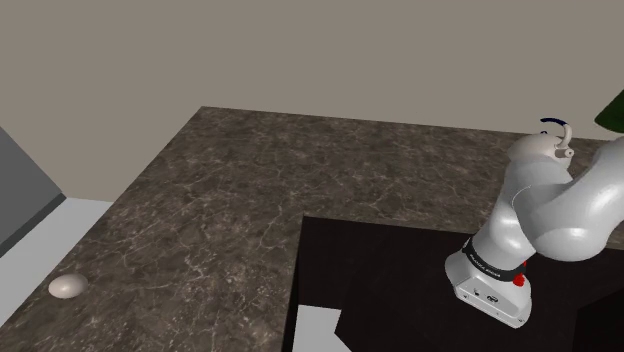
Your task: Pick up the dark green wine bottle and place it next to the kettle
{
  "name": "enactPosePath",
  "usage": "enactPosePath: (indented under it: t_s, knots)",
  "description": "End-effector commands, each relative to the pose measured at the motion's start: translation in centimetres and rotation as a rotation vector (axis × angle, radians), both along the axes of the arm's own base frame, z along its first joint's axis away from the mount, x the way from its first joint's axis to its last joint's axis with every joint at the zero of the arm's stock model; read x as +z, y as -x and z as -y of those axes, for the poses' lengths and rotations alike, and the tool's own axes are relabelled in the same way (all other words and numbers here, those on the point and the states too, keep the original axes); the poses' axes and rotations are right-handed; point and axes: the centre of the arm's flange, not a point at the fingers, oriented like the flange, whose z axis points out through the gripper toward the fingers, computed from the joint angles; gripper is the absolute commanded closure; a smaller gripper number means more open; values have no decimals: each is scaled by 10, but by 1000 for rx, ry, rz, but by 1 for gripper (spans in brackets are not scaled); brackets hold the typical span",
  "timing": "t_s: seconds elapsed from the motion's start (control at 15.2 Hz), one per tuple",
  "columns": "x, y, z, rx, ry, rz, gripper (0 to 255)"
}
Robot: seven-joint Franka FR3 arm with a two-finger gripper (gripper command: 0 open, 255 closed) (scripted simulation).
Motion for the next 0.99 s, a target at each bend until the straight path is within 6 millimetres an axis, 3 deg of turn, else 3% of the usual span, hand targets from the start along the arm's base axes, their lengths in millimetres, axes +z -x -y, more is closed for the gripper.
enactPosePath:
  t_s: [0.0, 0.92]
  knots:
    - [-9, 12, 8, 1, -3, -9, 255]
    - [-83, 12, 8, 1, -3, -9, 255]
